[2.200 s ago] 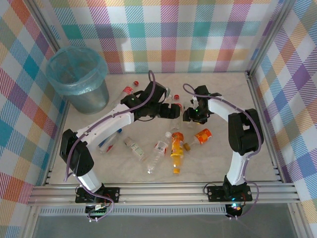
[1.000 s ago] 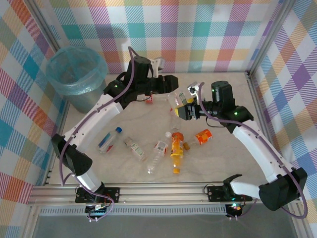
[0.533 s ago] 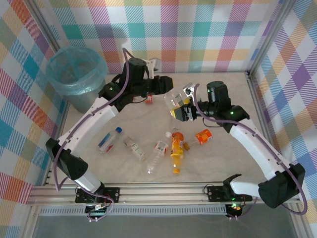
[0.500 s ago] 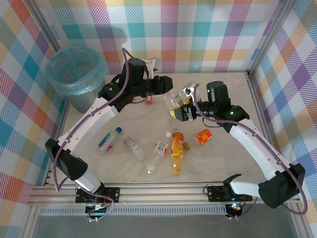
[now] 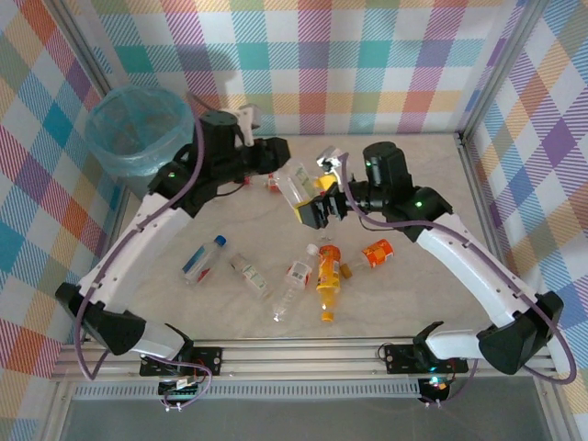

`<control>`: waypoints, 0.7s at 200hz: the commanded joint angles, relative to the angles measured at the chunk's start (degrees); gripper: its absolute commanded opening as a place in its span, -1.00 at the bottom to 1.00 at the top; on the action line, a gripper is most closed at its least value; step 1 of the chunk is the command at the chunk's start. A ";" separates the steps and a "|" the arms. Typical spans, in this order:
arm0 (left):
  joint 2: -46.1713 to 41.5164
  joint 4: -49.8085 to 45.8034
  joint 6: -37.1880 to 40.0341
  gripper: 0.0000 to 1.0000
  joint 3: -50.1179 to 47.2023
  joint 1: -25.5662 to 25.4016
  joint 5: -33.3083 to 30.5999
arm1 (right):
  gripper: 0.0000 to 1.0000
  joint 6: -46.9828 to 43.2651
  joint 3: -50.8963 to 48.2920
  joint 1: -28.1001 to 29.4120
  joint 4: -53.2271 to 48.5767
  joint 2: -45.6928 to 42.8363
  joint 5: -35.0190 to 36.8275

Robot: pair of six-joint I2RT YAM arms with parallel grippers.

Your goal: Put the plastic bottles in the bin

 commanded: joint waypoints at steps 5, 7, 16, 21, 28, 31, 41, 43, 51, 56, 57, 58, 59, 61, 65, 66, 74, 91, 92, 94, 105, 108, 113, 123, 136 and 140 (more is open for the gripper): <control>-4.98 -1.17 2.29 -1.00 -0.38 5.36 -2.72 | 0.99 -0.52 6.52 3.72 0.86 4.14 1.55; -5.16 -1.35 2.45 -1.00 -0.31 5.83 -2.70 | 0.99 -0.50 7.09 4.09 0.93 4.57 1.62; -5.82 -2.01 3.13 -1.00 0.09 8.06 -2.69 | 0.99 -0.27 9.60 5.42 1.28 6.55 2.05; -6.11 -2.49 3.65 -1.00 0.48 9.35 -2.74 | 0.99 -0.07 11.31 6.16 1.59 7.68 2.39; -6.29 -2.98 4.22 -1.00 1.15 11.12 -2.46 | 0.99 0.22 13.47 7.07 2.18 9.37 2.47; -6.38 -3.07 4.48 -1.00 1.46 12.00 -2.26 | 0.99 0.33 14.45 7.40 2.42 10.01 2.44; -6.31 -3.29 5.43 -1.00 2.59 14.73 -1.26 | 0.99 1.10 17.98 8.55 3.04 12.96 2.34; -6.24 -3.33 5.56 -1.00 2.89 15.31 -1.04 | 0.99 1.36 18.70 8.68 3.14 13.55 2.28; -5.80 -3.73 5.78 -1.00 4.32 17.64 -0.36 | 0.99 2.43 21.73 9.38 3.62 16.08 2.11; -5.31 -4.01 5.91 -1.00 5.37 19.04 0.10 | 0.99 3.26 23.67 9.71 3.82 17.76 2.12; -5.19 -4.04 5.94 -1.00 5.57 19.35 0.20 | 0.99 3.35 24.09 9.80 3.88 18.12 2.10; -5.09 -4.06 5.99 -1.00 5.76 19.60 0.29 | 0.99 3.57 24.48 9.85 3.91 18.48 2.09; -5.04 -4.07 6.11 -1.00 5.99 19.72 0.38 | 0.99 3.77 24.89 9.92 3.92 18.79 2.08; -4.89 -4.07 6.22 -1.00 6.29 20.38 0.67 | 0.99 4.13 25.68 10.08 4.07 19.47 2.08; -4.47 -3.95 6.54 -1.00 7.16 21.37 1.04 | 0.99 4.91 27.28 10.31 4.45 20.95 2.05; -4.37 -3.93 6.64 -1.00 7.35 21.66 1.15 | 0.99 5.05 27.70 10.37 4.46 21.30 2.06; -3.61 -3.81 7.71 -1.00 9.05 23.43 0.99 | 1.00 6.61 30.95 10.74 5.08 24.21 2.21; -1.63 -4.16 10.82 -1.00 13.48 26.26 -1.61 | 0.99 10.58 39.46 11.45 5.70 30.41 3.18; -1.50 -4.16 10.98 -1.00 13.63 26.39 -1.75 | 0.99 10.79 39.98 11.46 5.70 30.87 3.20; -1.24 -4.18 11.26 -1.00 14.26 26.77 -2.04 | 0.99 11.07 41.01 11.54 5.70 31.54 3.22; 0.58 -4.33 11.84 -1.00 17.69 28.95 -3.35 | 0.99 13.39 46.85 11.83 5.60 36.31 3.30; 1.08 -4.34 11.91 -1.00 18.65 29.63 -3.65 | 0.99 14.01 48.46 11.91 5.25 37.72 3.35; 1.96 -4.22 12.17 -1.00 20.11 30.58 -4.35 | 0.99 15.08 51.24 12.00 4.90 39.91 3.40; 3.50 -3.71 13.01 -1.00 22.39 31.77 -7.11 | 0.98 17.19 56.72 12.22 4.11 43.87 3.27; 5.25 -2.26 14.22 -1.00 24.23 33.25 -10.47 | 0.96 19.53 63.01 12.58 3.38 48.82 2.90; 5.79 -1.80 14.65 -1.00 24.62 33.79 -11.33 | 0.95 20.17 64.62 12.69 3.26 50.03 2.72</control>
